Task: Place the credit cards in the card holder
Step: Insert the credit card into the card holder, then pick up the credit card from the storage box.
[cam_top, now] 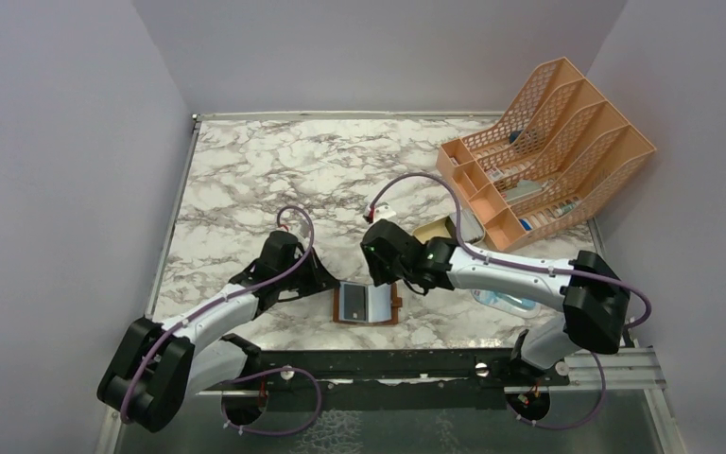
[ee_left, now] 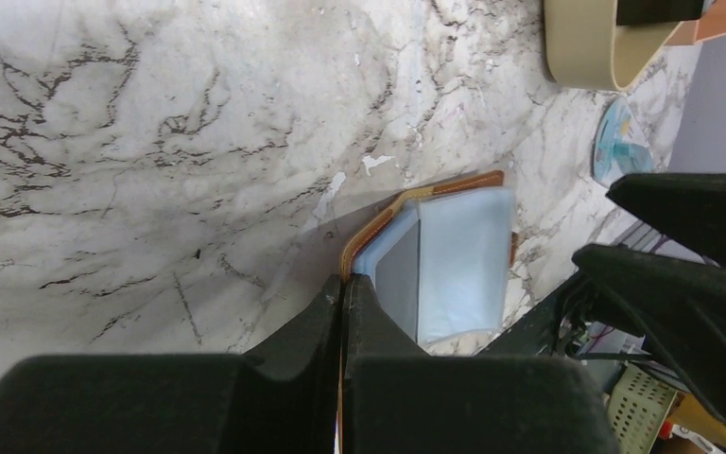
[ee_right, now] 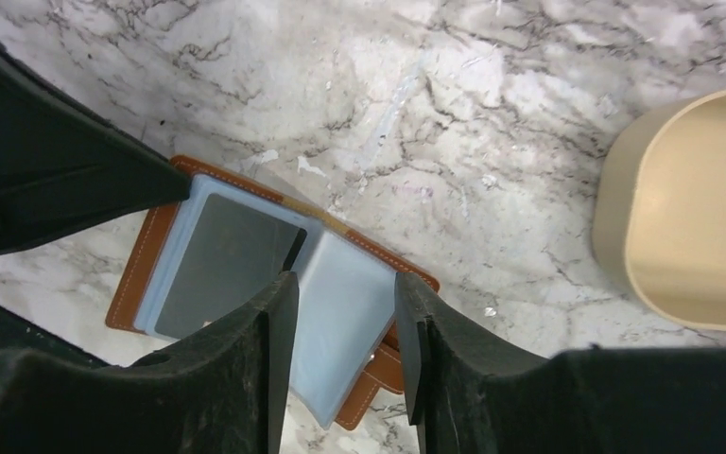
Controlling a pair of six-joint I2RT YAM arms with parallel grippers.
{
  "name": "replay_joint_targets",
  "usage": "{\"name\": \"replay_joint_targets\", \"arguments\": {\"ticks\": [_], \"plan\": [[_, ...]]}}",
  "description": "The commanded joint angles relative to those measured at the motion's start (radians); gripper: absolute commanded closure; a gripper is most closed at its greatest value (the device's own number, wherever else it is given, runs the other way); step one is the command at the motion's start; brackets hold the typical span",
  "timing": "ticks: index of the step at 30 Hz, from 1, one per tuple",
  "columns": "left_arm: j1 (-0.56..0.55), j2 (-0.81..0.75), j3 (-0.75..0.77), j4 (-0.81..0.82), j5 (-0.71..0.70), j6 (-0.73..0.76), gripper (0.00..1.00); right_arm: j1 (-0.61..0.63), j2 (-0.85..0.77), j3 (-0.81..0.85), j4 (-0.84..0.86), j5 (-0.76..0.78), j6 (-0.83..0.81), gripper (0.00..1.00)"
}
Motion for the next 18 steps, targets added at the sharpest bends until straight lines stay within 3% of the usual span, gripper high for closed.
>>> {"name": "replay_joint_targets", "arguments": {"ticks": [1, 11, 18], "plan": [[-0.002, -0.063, 0.026, 0.020, 0.022, 0.025, 1.00, -0.035, -0.019, 0.028, -0.028, 0.124, -0.070, 0.56], [-0.002, -0.082, 0.027, -0.018, 0.016, 0.041, 1.00, -0.266, 0.027, 0.083, -0.068, 0.334, -0.222, 0.55], [-0.002, -0.052, 0.036, -0.008, 0.032, 0.053, 1.00, -0.405, 0.161, 0.131, -0.142, 0.460, -0.280, 0.54]]}}
